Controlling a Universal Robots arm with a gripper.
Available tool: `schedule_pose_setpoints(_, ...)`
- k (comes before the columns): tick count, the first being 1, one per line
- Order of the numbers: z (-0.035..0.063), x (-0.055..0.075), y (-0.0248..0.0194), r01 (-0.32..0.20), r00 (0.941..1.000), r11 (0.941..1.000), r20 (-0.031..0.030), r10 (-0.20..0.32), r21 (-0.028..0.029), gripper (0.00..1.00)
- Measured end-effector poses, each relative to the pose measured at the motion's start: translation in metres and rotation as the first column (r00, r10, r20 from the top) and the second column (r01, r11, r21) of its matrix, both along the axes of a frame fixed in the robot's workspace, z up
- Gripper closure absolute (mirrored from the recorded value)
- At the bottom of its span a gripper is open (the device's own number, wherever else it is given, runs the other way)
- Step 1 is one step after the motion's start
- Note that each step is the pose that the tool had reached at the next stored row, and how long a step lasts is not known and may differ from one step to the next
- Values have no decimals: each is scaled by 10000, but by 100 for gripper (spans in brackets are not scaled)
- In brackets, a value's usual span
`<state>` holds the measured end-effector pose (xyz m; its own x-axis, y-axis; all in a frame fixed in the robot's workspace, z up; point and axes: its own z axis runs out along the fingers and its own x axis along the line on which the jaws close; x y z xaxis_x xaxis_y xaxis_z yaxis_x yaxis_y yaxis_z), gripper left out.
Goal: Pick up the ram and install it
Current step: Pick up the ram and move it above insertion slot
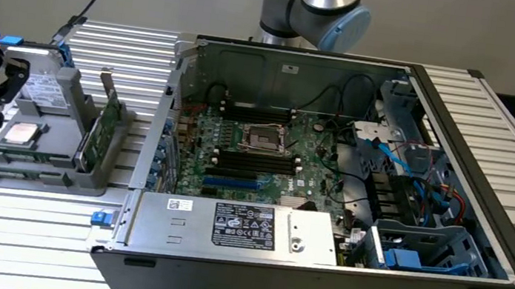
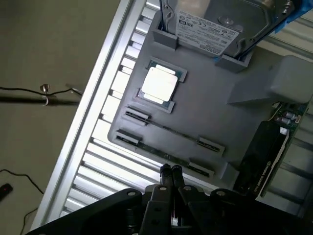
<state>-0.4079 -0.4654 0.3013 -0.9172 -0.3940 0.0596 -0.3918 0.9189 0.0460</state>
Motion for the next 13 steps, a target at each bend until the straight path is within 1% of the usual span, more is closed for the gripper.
schedule_pose_setpoints(3, -4, 0, 0, -546, 9985, 9985, 6, 546, 8, 90)
schedule_pose_setpoints(5, -10, 0, 0, -909, 9959, 9959, 15, 909, 14, 90)
schedule_pose_setpoints(7, -15, 1, 0, -1262, 9920, 9920, 17, 1262, 13, 90)
schedule_pose_setpoints(10, -26, 0, 0, -1805, 9836, 9836, 21, 1805, 12, 90)
schedule_pose_setpoints(13, -37, 0, 0, -2345, 9721, 9721, 26, 2345, 12, 90)
